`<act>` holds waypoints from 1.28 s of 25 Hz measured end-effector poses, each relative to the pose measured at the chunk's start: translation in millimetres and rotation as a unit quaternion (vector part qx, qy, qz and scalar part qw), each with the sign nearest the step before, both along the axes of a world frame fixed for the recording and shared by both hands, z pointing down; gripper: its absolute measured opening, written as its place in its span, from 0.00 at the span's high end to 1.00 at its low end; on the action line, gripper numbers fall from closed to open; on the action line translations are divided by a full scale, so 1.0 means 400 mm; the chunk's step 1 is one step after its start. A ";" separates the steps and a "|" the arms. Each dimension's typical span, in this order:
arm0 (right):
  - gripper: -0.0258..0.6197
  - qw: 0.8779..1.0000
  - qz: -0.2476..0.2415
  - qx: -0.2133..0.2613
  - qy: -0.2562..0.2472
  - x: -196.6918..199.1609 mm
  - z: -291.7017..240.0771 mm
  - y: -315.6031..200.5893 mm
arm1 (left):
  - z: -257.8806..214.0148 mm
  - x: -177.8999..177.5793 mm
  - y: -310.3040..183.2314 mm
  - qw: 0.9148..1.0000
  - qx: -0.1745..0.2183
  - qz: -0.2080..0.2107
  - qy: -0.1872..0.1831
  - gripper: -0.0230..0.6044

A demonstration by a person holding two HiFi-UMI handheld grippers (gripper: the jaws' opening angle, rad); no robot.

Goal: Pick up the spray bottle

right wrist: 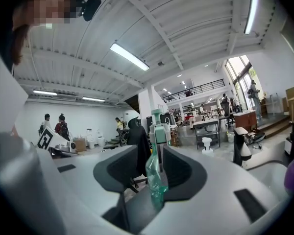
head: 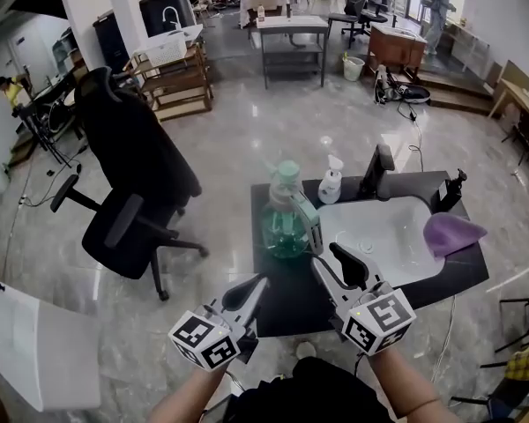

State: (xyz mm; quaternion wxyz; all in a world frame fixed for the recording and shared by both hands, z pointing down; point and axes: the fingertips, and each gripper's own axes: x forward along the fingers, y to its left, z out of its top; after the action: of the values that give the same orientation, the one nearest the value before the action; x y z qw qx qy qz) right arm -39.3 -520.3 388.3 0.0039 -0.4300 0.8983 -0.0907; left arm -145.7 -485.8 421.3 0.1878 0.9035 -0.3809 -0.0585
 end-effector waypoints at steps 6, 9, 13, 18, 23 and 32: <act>0.65 1.000 -0.013 0.015 0.014 -0.009 -0.021 -0.075 | -0.005 0.006 -0.040 1.000 -0.005 -0.015 -0.003 0.95; 0.64 0.999 -0.021 0.021 0.019 -0.026 -0.028 -0.113 | -0.004 0.003 -0.060 1.000 -0.006 -0.020 -0.007 0.95; 0.63 0.999 -0.030 0.024 0.032 -0.053 -0.020 -0.158 | 0.001 -0.003 -0.086 0.999 -0.008 -0.033 -0.006 0.95; 0.63 0.998 -0.034 0.023 0.052 -0.083 -0.003 -0.211 | 0.016 0.002 -0.108 0.999 -0.015 -0.038 -0.004 0.95; 0.63 0.997 -0.035 0.016 0.064 -0.101 0.014 -0.247 | 0.026 0.000 -0.122 0.999 -0.018 -0.040 -0.002 0.95; 0.73 0.996 -0.014 0.016 0.086 -0.103 0.020 -0.268 | 0.029 -0.012 -0.121 0.999 -0.021 -0.049 0.000 0.95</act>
State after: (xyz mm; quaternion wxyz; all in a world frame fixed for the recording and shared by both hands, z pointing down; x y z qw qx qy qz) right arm -80.3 -627.6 396.4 -0.0680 -0.4234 0.9025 -0.0390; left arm -150.4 -534.1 432.8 0.2038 0.8797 -0.4255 -0.0595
